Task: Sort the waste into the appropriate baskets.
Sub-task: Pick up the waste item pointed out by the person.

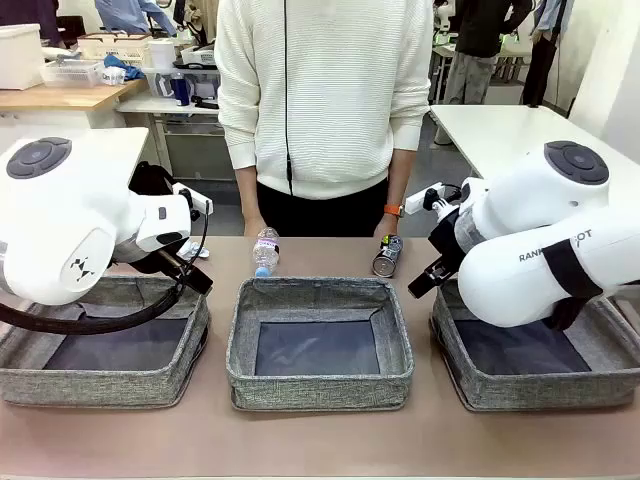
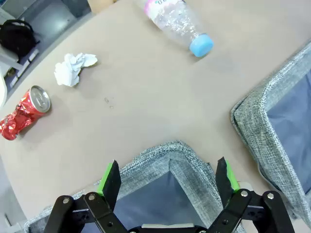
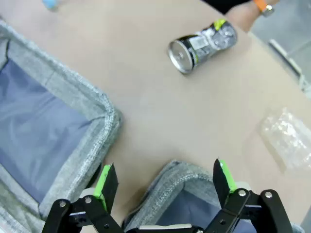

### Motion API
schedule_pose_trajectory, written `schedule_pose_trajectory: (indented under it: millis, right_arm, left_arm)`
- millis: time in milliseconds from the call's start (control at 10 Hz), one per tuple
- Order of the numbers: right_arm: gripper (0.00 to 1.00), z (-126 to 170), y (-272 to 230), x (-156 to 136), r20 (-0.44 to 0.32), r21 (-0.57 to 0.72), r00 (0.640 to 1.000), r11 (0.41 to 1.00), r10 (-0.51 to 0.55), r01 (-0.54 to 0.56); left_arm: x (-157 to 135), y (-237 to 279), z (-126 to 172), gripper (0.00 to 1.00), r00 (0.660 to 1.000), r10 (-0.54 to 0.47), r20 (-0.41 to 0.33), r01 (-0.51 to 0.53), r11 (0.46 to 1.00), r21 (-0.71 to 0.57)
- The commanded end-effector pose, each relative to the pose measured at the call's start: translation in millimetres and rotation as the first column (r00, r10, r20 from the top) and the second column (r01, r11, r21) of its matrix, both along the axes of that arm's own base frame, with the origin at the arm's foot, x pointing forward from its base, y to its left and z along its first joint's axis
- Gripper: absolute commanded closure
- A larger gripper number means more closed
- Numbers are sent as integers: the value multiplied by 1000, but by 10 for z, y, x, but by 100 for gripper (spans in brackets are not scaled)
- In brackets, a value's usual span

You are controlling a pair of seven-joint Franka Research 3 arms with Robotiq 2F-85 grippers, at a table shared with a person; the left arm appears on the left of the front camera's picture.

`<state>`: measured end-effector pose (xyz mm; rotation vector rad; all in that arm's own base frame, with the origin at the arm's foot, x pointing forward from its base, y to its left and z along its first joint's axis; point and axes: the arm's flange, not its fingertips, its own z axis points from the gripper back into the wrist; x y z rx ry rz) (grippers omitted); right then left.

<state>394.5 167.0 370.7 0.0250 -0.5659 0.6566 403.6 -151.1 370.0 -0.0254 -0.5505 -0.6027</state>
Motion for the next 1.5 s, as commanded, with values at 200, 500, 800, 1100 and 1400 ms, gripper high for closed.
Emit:
schedule_pose_trajectory:
  millis: [200, 500, 800, 1100, 1400]
  right_arm:
    - [0, 0, 0, 0, 0, 0, 1000, 1000, 0, 0]
    - [0, 0, 0, 0, 0, 0, 1000, 1000, 0, 0]
    - [0, 0, 0, 0, 0, 0, 1000, 1000, 0, 0]
    - [0, 0, 0, 0, 0, 0, 1000, 1000, 0, 0]
    - [0, 0, 0, 0, 0, -1, 1000, 1000, 0, 0]
  left_arm:
    - [0, 0, 0, 0, 1000, 0, 0, 0, 1000, 0]
    - [0, 0, 0, 0, 1000, 0, 0, 0, 1000, 0]
    - [0, 0, 0, 0, 1000, 0, 0, 0, 1000, 0]
    - [0, 0, 0, 0, 1000, 0, 0, 0, 1000, 0]
    - [0, -1, 0, 0, 1000, 0, 0, 0, 1000, 0]
